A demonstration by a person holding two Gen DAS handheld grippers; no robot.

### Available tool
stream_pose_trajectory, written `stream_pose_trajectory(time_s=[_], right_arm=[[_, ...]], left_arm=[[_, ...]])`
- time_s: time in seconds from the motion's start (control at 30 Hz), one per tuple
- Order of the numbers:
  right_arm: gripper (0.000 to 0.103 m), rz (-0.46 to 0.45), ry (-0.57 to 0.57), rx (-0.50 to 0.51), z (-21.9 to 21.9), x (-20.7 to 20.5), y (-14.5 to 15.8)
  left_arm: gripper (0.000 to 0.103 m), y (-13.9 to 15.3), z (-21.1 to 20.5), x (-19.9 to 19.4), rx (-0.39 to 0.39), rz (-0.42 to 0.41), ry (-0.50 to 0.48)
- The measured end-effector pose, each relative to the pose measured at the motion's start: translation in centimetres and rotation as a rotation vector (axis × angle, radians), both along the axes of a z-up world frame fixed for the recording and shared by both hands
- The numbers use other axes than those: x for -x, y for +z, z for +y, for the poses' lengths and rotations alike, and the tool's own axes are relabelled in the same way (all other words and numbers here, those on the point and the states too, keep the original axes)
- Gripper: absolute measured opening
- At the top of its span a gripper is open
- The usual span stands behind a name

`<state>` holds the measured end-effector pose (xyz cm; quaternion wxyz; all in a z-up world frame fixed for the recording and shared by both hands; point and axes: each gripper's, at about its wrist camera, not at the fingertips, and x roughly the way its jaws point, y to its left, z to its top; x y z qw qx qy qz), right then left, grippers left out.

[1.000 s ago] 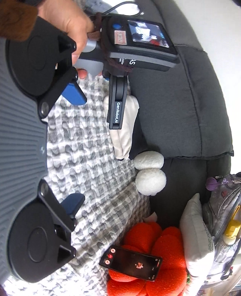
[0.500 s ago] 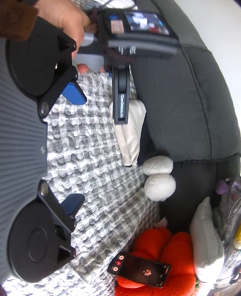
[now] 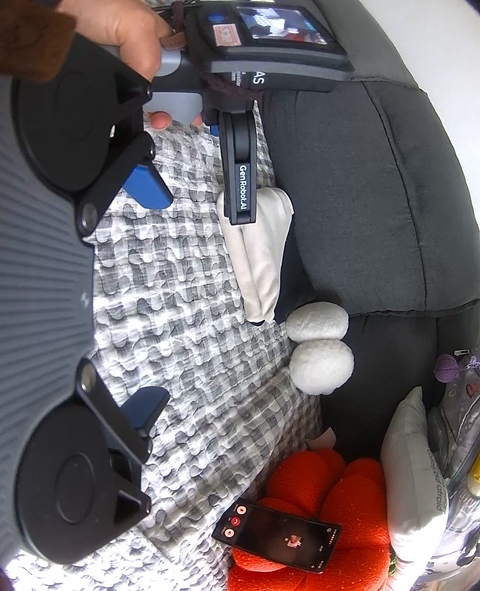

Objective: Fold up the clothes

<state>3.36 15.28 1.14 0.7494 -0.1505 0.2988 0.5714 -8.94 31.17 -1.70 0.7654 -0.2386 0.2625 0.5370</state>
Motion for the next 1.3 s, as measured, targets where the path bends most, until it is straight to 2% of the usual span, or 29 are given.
stream_pose_trajectory(time_s=[0.17,1.3], right_arm=[[0.103,-0.006,0.010,-0.003,0.0,0.1,0.0],[0.103,-0.027,0.033,0.010,-0.3,1.5,0.4]], left_arm=[[0.102,0.1,-0.2,-0.1,-0.024,0.018,0.004],[0.102,0.4,-1.3,0.3,0.010,0.004,-0.019]])
